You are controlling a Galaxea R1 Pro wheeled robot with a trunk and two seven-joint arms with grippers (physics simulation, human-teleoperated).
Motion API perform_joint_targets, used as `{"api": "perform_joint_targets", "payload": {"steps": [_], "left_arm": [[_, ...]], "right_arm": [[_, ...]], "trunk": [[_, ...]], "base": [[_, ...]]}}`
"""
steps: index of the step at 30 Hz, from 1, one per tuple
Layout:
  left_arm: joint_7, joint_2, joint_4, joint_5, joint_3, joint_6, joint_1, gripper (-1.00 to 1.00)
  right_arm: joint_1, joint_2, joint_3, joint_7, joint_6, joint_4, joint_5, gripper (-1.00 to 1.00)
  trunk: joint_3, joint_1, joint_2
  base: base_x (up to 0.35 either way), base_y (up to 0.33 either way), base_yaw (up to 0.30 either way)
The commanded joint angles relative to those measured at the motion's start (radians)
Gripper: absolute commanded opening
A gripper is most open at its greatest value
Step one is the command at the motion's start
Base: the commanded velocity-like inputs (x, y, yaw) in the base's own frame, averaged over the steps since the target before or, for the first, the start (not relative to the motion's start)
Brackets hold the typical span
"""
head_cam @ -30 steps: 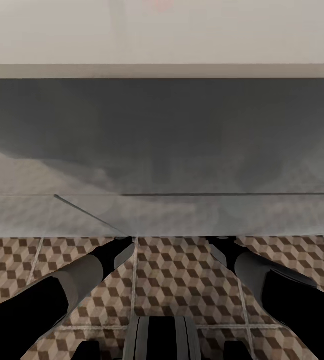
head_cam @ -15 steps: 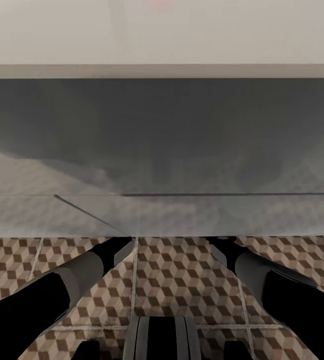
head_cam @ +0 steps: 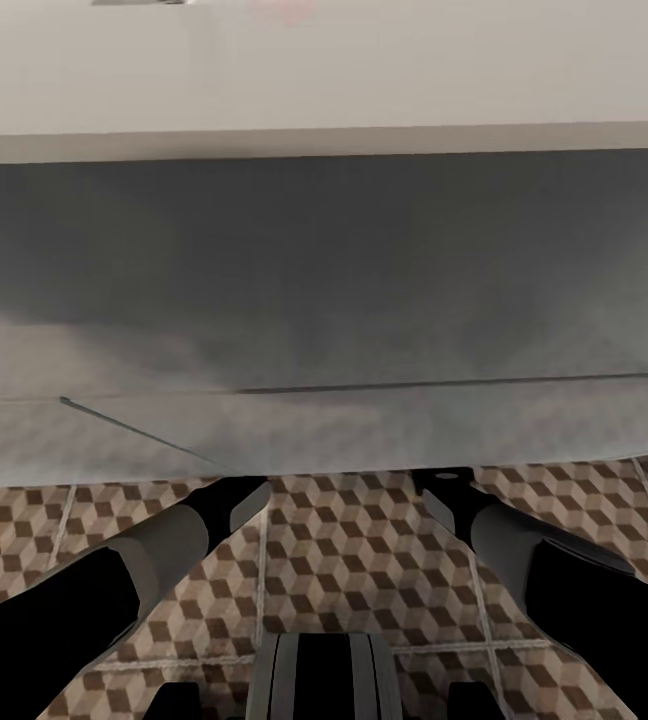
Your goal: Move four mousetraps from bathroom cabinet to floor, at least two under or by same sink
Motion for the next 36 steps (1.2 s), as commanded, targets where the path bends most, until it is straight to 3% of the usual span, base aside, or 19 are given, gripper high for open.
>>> {"api": "perform_joint_targets", "payload": {"steps": [1,31,36], "left_arm": [[0.005,-0.001,-0.001,0.0,-0.012,-0.003,-0.008,-1.0],[-0.041,-0.001,0.01,0.003,-0.012,0.009,-0.009,-1.0],[-0.068,-0.001,0.012,0.006,-0.011,0.061,-0.011,-1.0]], "right_arm": [[0.0,0.0,0.008,-0.005,0.002,-0.002,-0.007,1.0],[0.0,-0.002,0.007,-0.005,0.002,-0.001,-0.008,1.0],[0.0,-0.002,0.007,-0.005,0.002,-0.001,-0.008,1.0]], "trunk": [[0.0,0.0,0.0],[0.0,0.0,0.0],[0.0,0.0,0.0]], "base": [[0.0,0.0,-0.024],[0.0,0.0,-0.002],[0.0,0.0,0.0]]}}
